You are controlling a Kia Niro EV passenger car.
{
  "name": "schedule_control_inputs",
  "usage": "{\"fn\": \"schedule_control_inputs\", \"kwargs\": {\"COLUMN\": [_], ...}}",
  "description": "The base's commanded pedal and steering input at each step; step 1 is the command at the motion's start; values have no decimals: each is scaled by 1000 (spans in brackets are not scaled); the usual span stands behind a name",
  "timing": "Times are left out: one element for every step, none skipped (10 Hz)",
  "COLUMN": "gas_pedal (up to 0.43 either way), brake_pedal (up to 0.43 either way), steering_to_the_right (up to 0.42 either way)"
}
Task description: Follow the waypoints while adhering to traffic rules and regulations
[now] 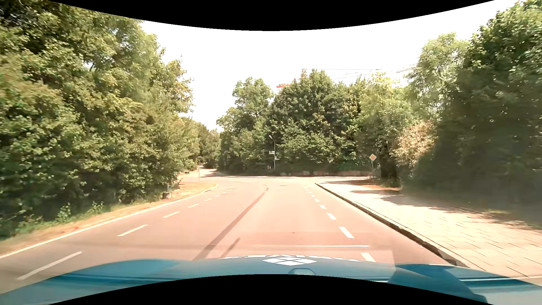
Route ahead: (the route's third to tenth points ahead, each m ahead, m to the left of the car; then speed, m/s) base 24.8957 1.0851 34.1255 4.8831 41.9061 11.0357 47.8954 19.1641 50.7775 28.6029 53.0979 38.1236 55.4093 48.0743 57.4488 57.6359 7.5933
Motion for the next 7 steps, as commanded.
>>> {"fn": "schedule_control_inputs", "kwargs": {"gas_pedal": [8, 8, 8, 8, 8, 8, 8], "brake_pedal": [0, 0, 0, 0, 0, 0, 0], "steering_to_the_right": [18, 15, 13, 11, 8, 6, 5]}}
